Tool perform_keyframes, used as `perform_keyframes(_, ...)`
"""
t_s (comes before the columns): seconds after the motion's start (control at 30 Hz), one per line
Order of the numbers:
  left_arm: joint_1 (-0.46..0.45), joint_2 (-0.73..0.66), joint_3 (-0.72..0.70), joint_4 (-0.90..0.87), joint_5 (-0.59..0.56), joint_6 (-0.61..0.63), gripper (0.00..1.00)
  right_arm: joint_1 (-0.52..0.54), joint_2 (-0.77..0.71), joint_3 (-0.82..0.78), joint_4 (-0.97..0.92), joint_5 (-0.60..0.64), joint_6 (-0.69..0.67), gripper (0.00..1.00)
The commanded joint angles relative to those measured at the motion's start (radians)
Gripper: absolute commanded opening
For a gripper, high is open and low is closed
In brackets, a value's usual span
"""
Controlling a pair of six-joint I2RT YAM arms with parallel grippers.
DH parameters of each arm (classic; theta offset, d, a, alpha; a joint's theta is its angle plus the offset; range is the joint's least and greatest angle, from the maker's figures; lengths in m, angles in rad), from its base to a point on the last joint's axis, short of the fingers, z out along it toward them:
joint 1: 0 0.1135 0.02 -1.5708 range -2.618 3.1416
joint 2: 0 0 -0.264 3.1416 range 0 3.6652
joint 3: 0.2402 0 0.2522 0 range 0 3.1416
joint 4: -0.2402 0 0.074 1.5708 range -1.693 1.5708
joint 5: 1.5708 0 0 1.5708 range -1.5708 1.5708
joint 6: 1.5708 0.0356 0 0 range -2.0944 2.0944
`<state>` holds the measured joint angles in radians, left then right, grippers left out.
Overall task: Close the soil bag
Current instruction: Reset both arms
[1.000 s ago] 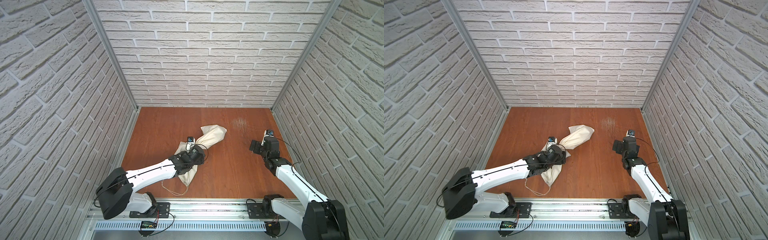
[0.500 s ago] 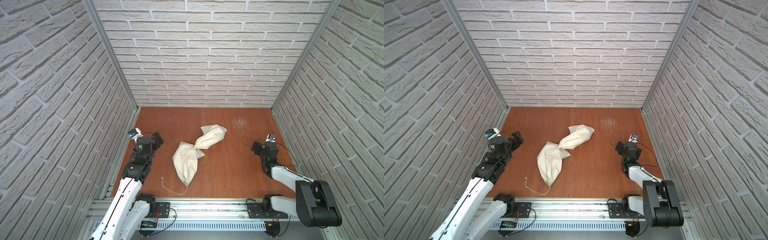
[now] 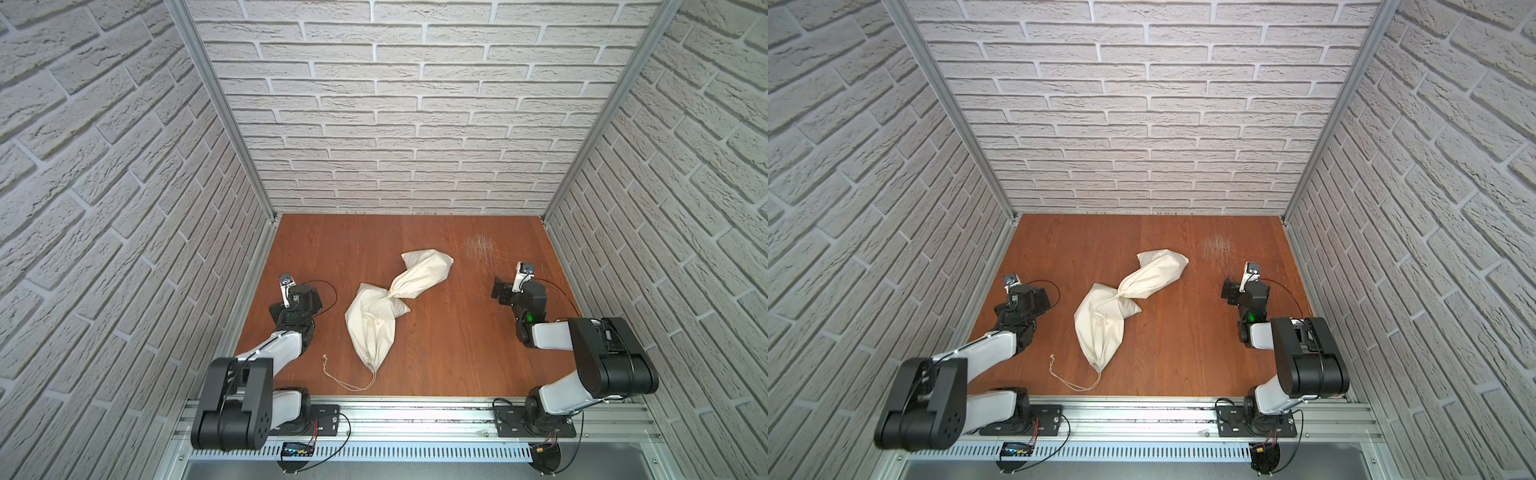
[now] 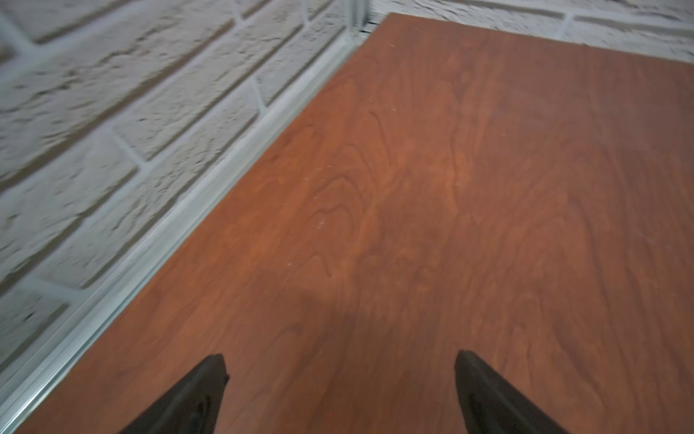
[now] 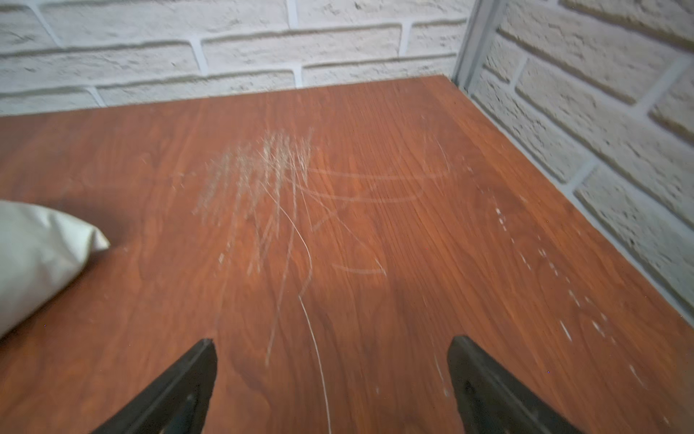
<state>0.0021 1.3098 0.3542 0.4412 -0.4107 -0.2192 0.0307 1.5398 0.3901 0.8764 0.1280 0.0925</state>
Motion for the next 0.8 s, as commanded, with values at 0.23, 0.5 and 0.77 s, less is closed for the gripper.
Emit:
perform_keyframes(0.23,0.027,0.200,-0.052,0.550,0.253,0.191,0.98,-0.003,-0.002,0.030,-0.058,-0.058,-0.029,0.99)
perform_keyframes(0.5,0.117,0.240,0.050,0.404,0.448,0.150,0.98,-0.003,0.000,0.037,-0.072,-0.064,-0.031,0.99)
perform_keyframes(0.77,0.113,0.237,0.046,0.410,0.441,0.152,0.98,-0.003,0.000,0.037,-0.071,-0.062,-0.032,0.99)
